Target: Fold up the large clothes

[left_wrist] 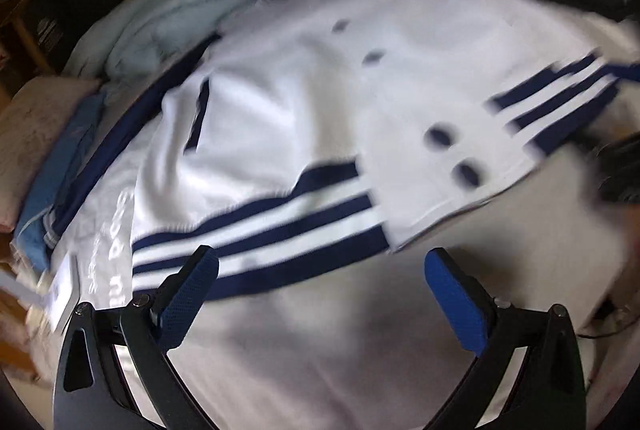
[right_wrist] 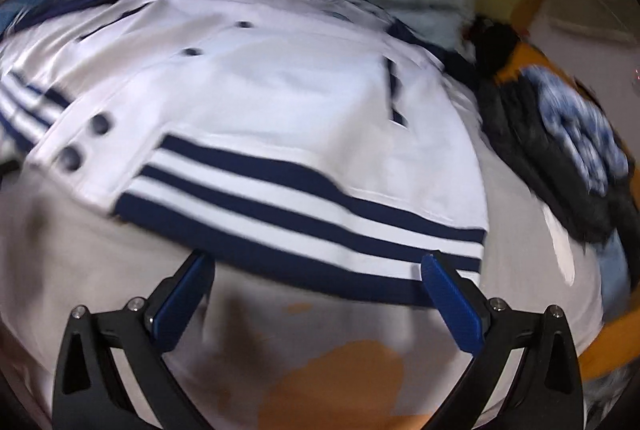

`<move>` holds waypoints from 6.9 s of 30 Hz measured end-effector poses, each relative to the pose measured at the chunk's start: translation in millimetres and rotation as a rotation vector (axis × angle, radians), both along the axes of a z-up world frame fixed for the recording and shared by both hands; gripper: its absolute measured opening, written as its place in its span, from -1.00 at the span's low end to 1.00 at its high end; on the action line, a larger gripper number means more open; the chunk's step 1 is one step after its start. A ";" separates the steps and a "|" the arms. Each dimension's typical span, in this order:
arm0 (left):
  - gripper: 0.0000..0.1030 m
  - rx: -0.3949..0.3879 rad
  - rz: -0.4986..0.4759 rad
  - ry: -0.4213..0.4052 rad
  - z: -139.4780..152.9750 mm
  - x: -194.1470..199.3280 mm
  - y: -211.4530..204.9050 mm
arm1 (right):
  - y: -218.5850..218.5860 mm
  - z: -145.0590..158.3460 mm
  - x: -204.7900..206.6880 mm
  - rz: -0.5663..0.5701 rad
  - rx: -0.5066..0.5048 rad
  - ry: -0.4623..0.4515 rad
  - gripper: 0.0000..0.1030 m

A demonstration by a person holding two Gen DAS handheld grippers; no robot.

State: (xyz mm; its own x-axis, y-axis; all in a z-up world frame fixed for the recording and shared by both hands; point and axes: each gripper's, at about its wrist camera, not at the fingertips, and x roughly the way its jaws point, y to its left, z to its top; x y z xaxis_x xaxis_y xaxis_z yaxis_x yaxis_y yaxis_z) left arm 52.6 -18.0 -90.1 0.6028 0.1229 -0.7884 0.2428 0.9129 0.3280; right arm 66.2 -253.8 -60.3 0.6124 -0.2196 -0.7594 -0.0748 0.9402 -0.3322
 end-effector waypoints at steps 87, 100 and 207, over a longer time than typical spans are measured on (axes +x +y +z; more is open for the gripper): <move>-0.75 -0.412 0.232 -0.245 81.8 154.8 106.5 | -96.8 62.0 147.5 -0.125 0.200 -0.123 -0.77; 0.60 -0.426 0.371 -0.197 56.7 131.8 127.1 | -140.9 63.5 133.1 -0.251 0.479 -0.092 -0.19; 0.95 0.027 -0.016 -0.136 4.6 57.9 -26.7 | 17.2 11.7 67.9 0.205 -0.133 0.007 0.88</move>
